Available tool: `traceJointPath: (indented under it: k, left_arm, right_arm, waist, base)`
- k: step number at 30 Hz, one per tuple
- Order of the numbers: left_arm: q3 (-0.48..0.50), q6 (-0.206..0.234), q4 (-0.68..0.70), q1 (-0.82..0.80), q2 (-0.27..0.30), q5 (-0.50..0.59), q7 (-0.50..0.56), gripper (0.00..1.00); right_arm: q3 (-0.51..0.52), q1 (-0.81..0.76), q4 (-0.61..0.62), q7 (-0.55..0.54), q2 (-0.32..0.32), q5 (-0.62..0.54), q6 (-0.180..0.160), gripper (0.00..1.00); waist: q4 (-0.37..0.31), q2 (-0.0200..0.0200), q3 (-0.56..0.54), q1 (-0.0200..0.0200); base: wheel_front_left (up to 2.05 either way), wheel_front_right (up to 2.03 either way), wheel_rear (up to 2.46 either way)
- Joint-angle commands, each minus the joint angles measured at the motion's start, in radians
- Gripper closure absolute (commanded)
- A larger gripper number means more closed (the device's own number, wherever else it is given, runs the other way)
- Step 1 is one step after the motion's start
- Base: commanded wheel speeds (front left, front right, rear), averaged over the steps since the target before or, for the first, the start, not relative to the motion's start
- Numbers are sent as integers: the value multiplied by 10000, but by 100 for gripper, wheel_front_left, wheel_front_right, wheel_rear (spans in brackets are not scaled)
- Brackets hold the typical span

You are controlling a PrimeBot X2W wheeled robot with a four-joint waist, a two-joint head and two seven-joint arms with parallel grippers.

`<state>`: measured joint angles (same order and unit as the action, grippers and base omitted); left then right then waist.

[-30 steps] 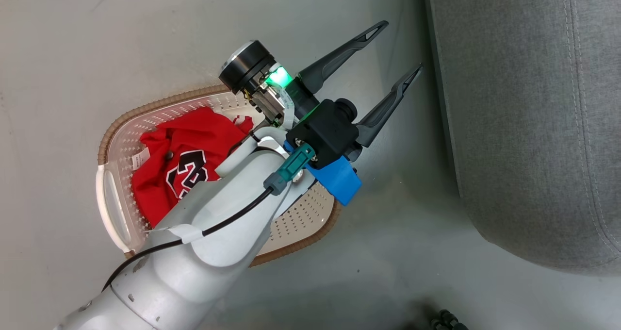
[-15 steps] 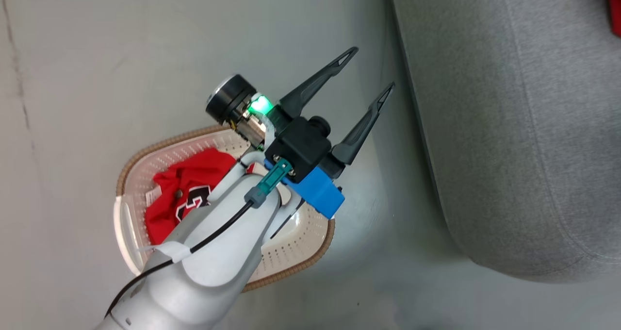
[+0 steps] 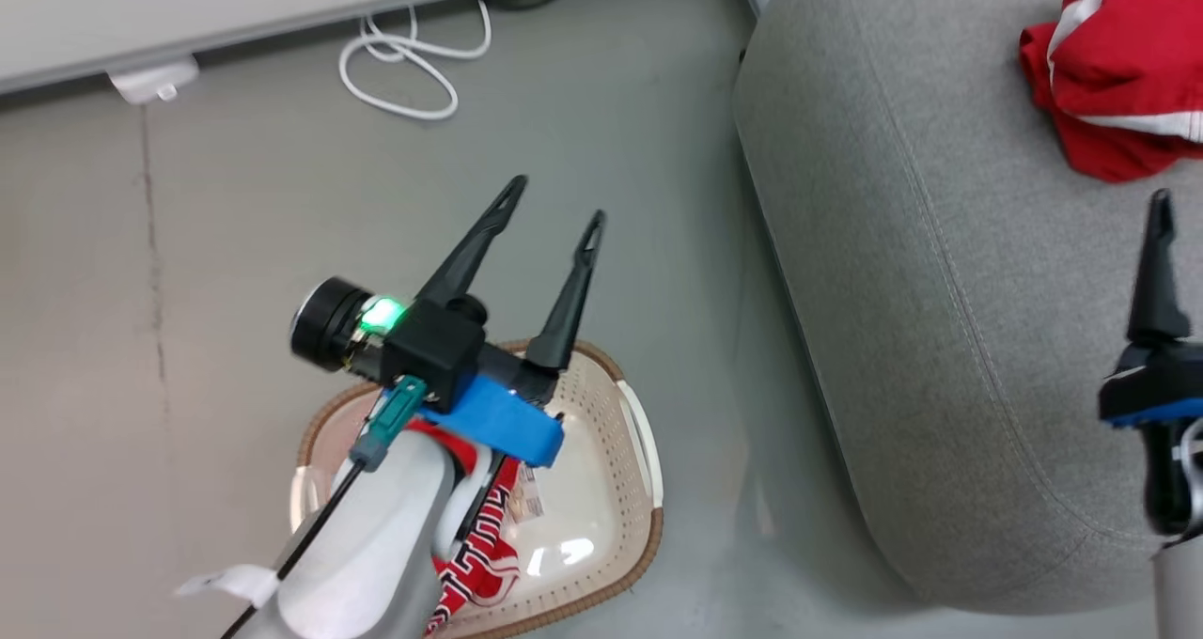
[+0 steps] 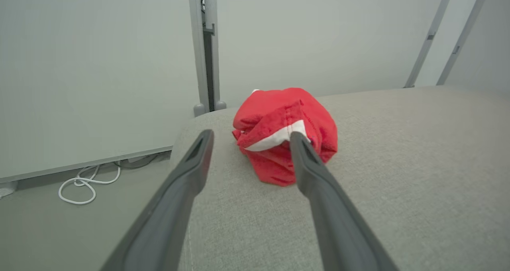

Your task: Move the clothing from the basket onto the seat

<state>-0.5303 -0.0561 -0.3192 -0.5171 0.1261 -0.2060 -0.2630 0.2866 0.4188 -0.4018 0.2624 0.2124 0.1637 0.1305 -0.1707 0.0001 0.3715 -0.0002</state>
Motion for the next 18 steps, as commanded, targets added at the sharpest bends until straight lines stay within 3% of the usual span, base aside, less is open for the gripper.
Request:
traceJointPath:
  k: [1, 9, 18]
  left_arm:
    - [320, 94, 134, 361, 86, -38, -26, 0]
    - [1815, 288, 615, 1528, 1, -94, -29, 0]
    - [2976, 79, 746, 2415, -138, 172, -29, 0]
  right_arm:
    - [-337, -356, 274, 38, -158, 122, 3, 0]
    - [-1594, -1061, 1272, 37, -616, 547, 5, 0]
    - [-2501, -1613, 2189, 38, -881, 324, 5, 0]
  waist:
    - [299, -1, -609, 2]
    - [1042, -1, -1508, 2]
    - [1833, -1, -2191, 2]
  base:
    - [0, 0, 0]
    - [0, 0, 0]
    - [0, 0, 0]
